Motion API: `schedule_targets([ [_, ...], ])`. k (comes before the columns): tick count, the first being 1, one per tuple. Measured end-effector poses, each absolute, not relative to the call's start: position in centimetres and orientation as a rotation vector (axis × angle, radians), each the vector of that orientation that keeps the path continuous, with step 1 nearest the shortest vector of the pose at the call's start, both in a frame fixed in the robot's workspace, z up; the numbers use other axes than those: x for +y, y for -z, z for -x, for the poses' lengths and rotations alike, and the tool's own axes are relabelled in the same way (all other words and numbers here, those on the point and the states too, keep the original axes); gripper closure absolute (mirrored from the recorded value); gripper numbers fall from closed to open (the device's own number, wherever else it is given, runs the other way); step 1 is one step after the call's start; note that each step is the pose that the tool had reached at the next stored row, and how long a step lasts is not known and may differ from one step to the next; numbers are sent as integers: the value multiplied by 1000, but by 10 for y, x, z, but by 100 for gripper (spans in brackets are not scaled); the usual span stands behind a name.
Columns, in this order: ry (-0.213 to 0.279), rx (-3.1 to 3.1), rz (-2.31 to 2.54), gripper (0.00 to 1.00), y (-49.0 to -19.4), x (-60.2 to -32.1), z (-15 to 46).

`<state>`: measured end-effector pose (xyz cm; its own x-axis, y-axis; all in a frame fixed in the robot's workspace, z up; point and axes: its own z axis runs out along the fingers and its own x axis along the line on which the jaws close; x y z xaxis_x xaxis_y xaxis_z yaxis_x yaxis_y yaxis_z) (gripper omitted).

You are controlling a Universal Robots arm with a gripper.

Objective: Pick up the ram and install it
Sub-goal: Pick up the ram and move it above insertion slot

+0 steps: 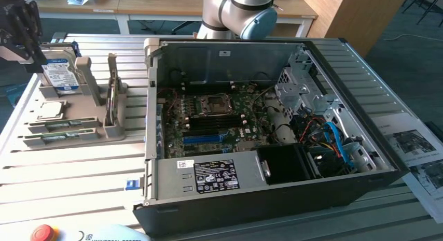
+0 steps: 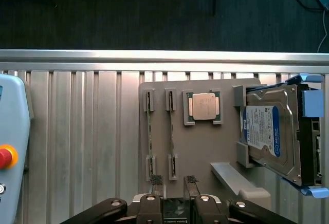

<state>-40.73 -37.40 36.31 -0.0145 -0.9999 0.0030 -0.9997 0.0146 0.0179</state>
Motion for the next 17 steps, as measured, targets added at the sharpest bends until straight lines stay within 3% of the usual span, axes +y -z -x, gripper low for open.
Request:
schedule_targets([
  [17,17,-2216,-2206,70,-333,-374,407],
])
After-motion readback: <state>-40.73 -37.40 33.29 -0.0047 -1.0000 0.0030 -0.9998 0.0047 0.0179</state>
